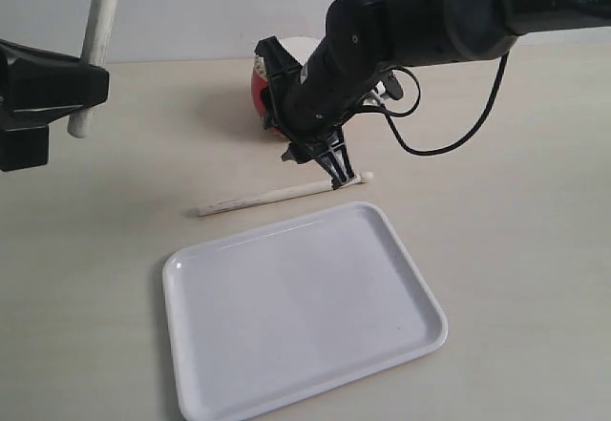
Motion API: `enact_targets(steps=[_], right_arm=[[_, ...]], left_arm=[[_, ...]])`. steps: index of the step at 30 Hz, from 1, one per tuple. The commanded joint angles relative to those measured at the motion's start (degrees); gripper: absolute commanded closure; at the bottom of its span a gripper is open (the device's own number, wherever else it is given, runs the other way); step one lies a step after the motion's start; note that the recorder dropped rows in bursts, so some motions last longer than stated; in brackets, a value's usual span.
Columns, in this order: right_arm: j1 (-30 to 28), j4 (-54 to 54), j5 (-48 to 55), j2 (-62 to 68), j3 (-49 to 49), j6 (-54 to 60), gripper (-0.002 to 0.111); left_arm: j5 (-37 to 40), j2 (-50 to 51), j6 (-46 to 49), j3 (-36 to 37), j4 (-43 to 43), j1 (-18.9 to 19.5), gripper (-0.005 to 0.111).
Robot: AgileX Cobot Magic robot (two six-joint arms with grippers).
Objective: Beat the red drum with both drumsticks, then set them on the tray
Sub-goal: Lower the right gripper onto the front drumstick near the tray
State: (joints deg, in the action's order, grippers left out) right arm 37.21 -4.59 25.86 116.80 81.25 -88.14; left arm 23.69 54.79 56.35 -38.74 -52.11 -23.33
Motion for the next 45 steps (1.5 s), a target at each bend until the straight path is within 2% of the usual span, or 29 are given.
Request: enact_targets(steps=[1,11,17,20,24,31,45], right_arm=[[0.1,0.7,-0.3,0.6,0.3,-0.7,0.063],[0.8,2.1,8.6,5.8,8.1,-0.5,0.063],[3.2,2.2,13.7,10.1,12.6,-4.8,0.063],[4.0,5.1,16.6,10.0,12.8,-8.7,0.063],[4.4,6.7,16.0,10.4,12.8,-11.4,0.063],[4.4,7.6,14.6,11.4,12.8,-16.3,0.064],[4.8,8.4,14.1,14.9,15.2,-20.0,0.067]], left_arm=[[-1.1,-0.6,-0.3,0.1,-0.4,-0.1,0.107],[-0.6,-7.5,-5.2,0.1,6.8,-0.1,0.107],[-1.6,-10.9,-18.3,0.1,22.2,-0.1,0.107],[-1.4,-11.7,-19.2,0.1,23.6,-0.1,0.107],[0.1,-12.0,-22.1,0.1,25.9,-0.1,0.107],[3.5,-21.5,-31.5,0.1,36.8,-0.1,0.107],[3.7,-22.1,-34.6,0.1,41.8,-0.1,0.107]])
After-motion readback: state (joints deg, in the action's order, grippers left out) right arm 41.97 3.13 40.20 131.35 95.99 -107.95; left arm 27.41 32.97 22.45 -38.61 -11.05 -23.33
